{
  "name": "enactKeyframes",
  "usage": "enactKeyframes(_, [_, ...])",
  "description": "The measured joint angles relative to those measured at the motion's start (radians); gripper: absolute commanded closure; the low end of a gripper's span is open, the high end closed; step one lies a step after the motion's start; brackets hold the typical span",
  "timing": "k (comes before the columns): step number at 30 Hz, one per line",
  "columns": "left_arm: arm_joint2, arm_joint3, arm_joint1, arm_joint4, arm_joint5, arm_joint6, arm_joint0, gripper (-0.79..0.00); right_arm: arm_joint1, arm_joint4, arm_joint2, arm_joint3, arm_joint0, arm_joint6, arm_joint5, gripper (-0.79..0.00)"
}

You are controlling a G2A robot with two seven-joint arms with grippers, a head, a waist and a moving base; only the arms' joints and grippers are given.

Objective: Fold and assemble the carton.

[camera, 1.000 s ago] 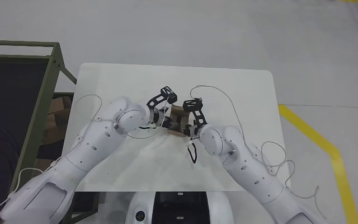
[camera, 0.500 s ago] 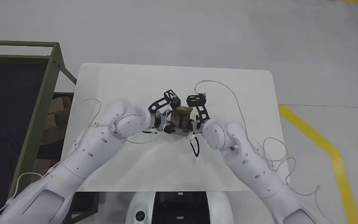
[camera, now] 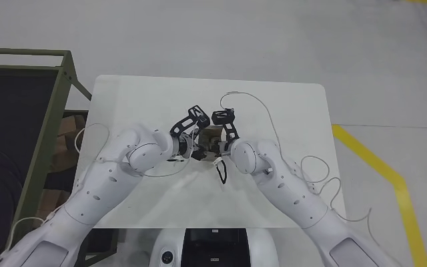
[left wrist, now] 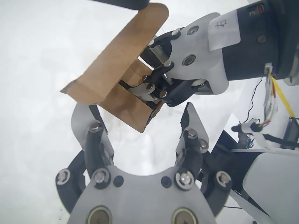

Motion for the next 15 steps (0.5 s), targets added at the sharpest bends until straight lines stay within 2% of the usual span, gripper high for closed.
enactKeyframes(2, [-0.013, -0.005, 0.002, -0.002, -0.002, 0.004, 0.007, -0.708, 0.000, -0.003, 0.005, -0.003, -0.003, 0.002, 0.001, -0.591])
enactKeyframes(5, [-0.033, -0.018, 0.006, -0.007, -0.008, 0.008, 0.020, -0.733, 0.000, -0.006, 0.013, -0.008, -0.007, 0.005, -0.002, -0.631])
enactKeyframes(15, [-0.117, -0.078, 0.023, -0.013, -0.017, 0.023, 0.074, -0.730, 0.000, -0.016, 0.038, -0.025, -0.025, 0.007, -0.014, -0.606])
